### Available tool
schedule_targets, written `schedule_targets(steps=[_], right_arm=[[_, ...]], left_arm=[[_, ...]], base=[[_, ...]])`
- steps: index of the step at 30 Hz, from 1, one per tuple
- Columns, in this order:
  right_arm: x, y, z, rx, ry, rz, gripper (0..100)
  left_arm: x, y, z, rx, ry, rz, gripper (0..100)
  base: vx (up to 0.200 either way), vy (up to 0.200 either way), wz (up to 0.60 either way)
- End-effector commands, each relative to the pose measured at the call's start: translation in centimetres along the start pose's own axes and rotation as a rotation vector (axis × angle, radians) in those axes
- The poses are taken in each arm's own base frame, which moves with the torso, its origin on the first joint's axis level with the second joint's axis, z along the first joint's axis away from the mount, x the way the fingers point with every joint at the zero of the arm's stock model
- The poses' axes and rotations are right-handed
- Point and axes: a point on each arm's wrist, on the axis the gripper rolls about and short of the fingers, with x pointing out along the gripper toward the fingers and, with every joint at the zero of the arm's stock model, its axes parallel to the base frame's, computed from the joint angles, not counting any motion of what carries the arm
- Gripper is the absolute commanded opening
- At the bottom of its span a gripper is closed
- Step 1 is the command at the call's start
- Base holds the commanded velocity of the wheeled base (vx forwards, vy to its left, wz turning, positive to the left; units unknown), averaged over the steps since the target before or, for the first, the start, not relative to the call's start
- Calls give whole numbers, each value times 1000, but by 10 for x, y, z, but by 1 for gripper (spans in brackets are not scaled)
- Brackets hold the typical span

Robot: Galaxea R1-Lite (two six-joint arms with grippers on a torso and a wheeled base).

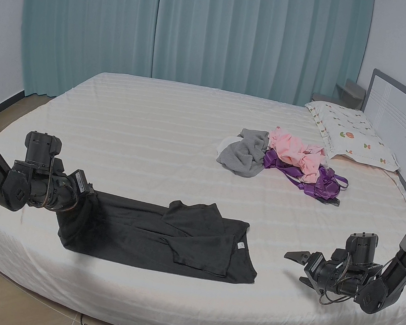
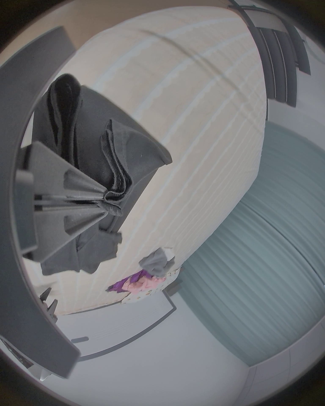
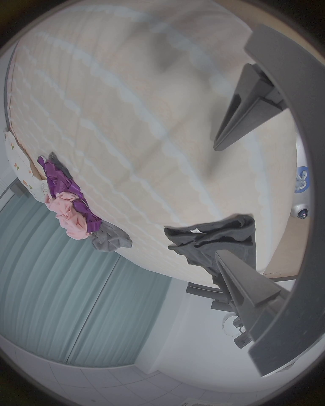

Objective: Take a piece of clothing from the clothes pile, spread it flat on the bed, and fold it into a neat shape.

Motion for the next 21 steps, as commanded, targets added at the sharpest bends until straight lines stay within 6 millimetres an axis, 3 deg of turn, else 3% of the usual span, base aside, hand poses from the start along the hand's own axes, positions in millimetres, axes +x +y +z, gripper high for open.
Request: schedule_targets(steps=[1, 6, 8, 11, 16, 21], right_arm=[[-1, 1, 0, -2, -2, 5, 100], [-2, 2, 0, -2, -3, 6, 100], [-2, 2, 0, -4, -1, 7, 100], [-1, 3, -3, -6, 7, 6, 100], [-1, 3, -4, -8, 12, 6, 100], [0, 2, -5, -8, 15, 3, 100]], left_arm=[[-3, -38, -8, 30, 26, -76, 0], [3, -75, -20, 37, 64, -110, 0], [4, -80, -22, 46, 69, -114, 0], [20, -100, -37, 82, 100, -115, 0], [47, -115, -55, 116, 117, -91, 0], [72, -122, -76, 145, 121, -55, 0]], base=[[0, -200, 0], [0, -200, 0], [0, -200, 0], [0, -200, 0], [0, -200, 0], [0, 0, 0]])
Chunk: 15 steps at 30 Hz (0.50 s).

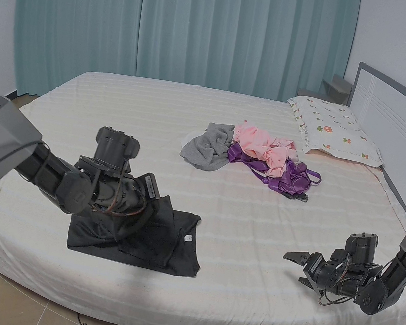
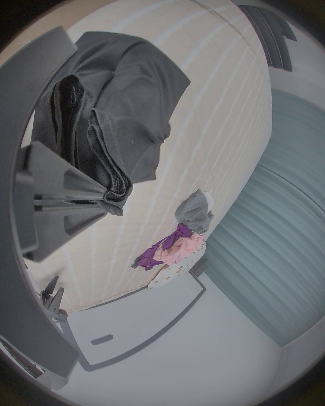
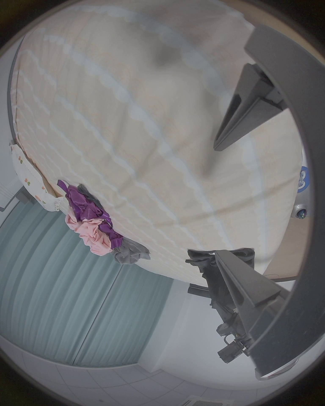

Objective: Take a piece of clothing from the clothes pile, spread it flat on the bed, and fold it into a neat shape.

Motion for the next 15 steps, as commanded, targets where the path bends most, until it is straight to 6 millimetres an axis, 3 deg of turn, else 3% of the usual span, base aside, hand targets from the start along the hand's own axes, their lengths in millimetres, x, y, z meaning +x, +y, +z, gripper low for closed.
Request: schedule_targets(steps=[1, 4, 5, 15], right_arm=[[2, -1, -1, 0, 7, -4, 100], [2, -1, -2, -1, 9, -4, 100], [2, -1, -2, -2, 10, -4, 100], [3, 0, -5, -6, 20, -3, 100]], left_arm=[[39, -4, -24, 29, 34, 44, 0], [50, -4, -30, 36, 20, 77, 0], [55, -5, -35, 43, 14, 90, 100], [46, -11, -37, 2, 14, 85, 100]], base=[[0, 0, 0], [0, 0, 0], [0, 0, 0], [0, 0, 0]])
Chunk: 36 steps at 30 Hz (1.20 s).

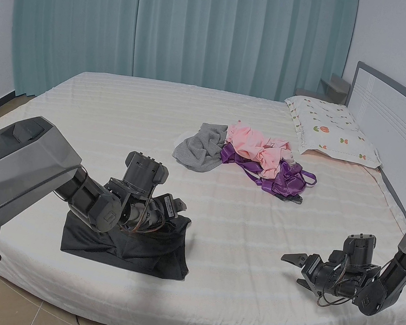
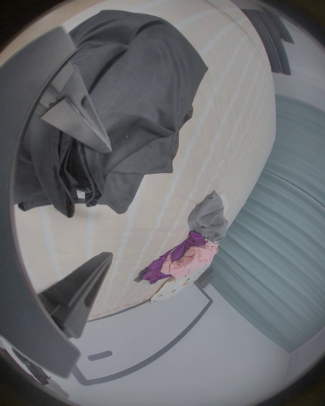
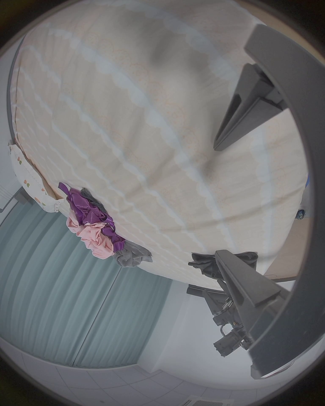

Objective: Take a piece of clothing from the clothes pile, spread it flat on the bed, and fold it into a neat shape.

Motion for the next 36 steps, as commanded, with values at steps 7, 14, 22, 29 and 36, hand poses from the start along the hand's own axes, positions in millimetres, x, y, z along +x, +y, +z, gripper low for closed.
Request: schedule_targets(steps=[7, 14, 22, 29, 36], right_arm=[[1, -1, -3, -1, 11, -4, 100], [1, 1, -6, -6, 19, -3, 100], [1, 1, -7, -8, 23, -2, 100], [0, 4, -8, -13, 24, 5, 100], [1, 7, -11, -19, 33, 9, 100]], left_arm=[[-56, 27, 24, -114, -44, 16, 100], [-96, 80, 32, -270, 11, 10, 100], [-106, 121, 16, -487, 69, -52, 100], [-99, 140, 12, -551, 79, -58, 100], [-84, 154, 6, -573, 108, -37, 100]], base=[[0, 0, 0], [0, 0, 0], [0, 75, 0], [0, 200, 0], [0, 200, 0]])
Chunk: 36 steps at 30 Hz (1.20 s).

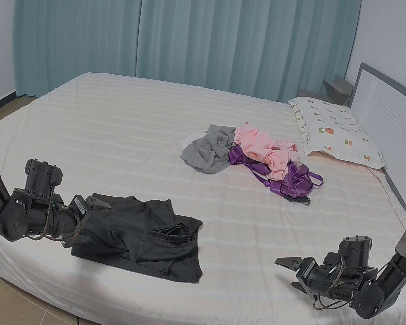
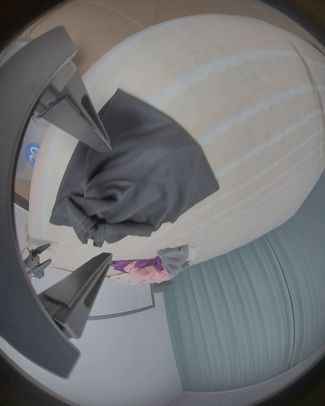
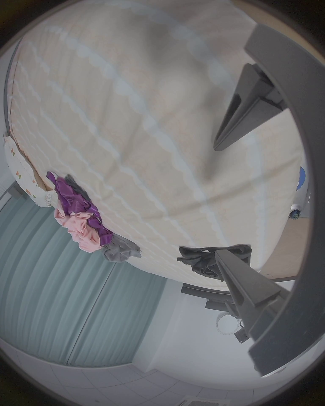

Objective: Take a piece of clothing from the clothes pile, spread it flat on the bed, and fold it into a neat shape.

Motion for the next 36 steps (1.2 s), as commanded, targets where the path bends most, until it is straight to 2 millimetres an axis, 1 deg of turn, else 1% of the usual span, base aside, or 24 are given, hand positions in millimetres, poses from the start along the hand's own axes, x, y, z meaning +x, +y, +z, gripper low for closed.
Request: schedule_targets(steps=[1, 2, 10, 16, 17, 19, 20, 22, 26, 29, 32, 34, 35, 36], right_arm=[[0, 2, -1, -3, 1, 3, 100], [0, 2, -1, -3, 1, 3, 100], [0, 6, -4, -16, 3, 9, 100], [-5, 16, -8, -44, -15, 18, 100], [-7, 19, -9, -51, -17, 25, 100], [-7, 19, -9, -51, -17, 25, 100], [-8, 30, -15, -80, -20, 35, 100], [-6, 36, -19, -99, -21, 36, 100], [7, 64, -30, -165, -47, 19, 100], [17, 86, -37, -209, -19, -29, 100], [25, 106, -48, -271, 15, -56, 100], [30, 113, -54, -303, 30, -64, 100], [37, 119, -62, -336, 47, -70, 100], [41, 122, -66, -355, 48, -77, 100]], left_arm=[[14, 15, 1, -26, 23, 49, 100], [16, 18, 1, -30, 26, 57, 100], [18, 19, 1, -33, 28, 59, 100], [17, 17, 0, -31, 31, 55, 100], [18, 18, 0, -32, 31, 56, 100], [18, 18, 0, -32, 31, 56, 100], [18, 18, 0, -31, 32, 58, 100], [18, 18, -1, -29, 34, 59, 100], [19, 18, -1, -27, 35, 59, 100], [19, 18, -1, -27, 35, 59, 100], [19, 18, -1, -27, 36, 60, 100], [19, 18, -1, -27, 36, 60, 100], [19, 18, -1, -26, 34, 61, 100], [19, 18, -2, -25, 36, 62, 100]], base=[[0, 200, 0], [0, 200, 0], [0, 200, 0], [0, 200, 0], [0, 0, 0], [0, 0, 0], [0, 0, 0], [0, 0, 0], [0, 0, 0], [0, 0, 0], [0, 0, 0], [0, 0, 0], [0, 0, 0], [0, 0, 0]])
